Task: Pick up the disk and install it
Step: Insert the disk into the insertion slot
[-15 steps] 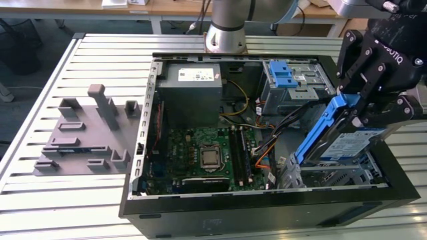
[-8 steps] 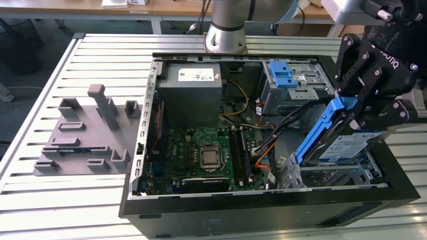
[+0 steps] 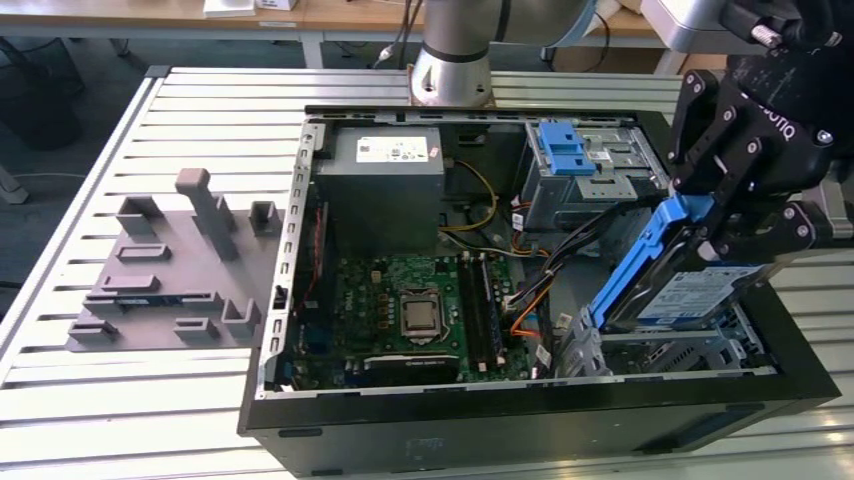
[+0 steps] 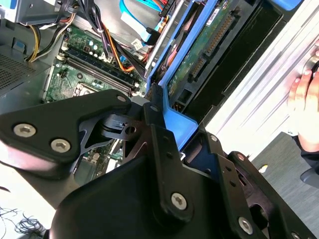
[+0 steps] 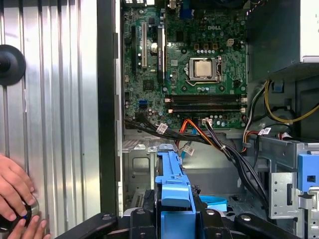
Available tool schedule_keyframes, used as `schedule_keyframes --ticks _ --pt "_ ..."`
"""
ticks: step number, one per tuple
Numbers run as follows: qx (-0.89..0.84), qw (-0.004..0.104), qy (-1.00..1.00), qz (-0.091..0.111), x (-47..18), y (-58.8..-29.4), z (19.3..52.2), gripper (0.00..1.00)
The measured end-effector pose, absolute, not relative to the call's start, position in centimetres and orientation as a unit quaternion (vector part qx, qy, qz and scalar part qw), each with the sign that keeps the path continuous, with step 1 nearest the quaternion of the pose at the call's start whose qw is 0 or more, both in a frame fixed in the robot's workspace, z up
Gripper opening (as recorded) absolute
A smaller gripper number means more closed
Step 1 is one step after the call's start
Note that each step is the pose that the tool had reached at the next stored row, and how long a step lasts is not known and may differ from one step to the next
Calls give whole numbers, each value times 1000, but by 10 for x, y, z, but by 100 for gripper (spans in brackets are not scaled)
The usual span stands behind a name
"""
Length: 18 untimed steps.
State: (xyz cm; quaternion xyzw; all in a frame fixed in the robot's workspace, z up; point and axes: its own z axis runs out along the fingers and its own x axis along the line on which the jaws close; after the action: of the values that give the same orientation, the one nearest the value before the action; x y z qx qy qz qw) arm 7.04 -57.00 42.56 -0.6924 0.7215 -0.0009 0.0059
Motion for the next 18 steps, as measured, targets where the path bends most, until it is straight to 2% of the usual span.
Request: schedule_keyframes --ticks 18 --pt "-692 6 722 -1 70 -570 415 36"
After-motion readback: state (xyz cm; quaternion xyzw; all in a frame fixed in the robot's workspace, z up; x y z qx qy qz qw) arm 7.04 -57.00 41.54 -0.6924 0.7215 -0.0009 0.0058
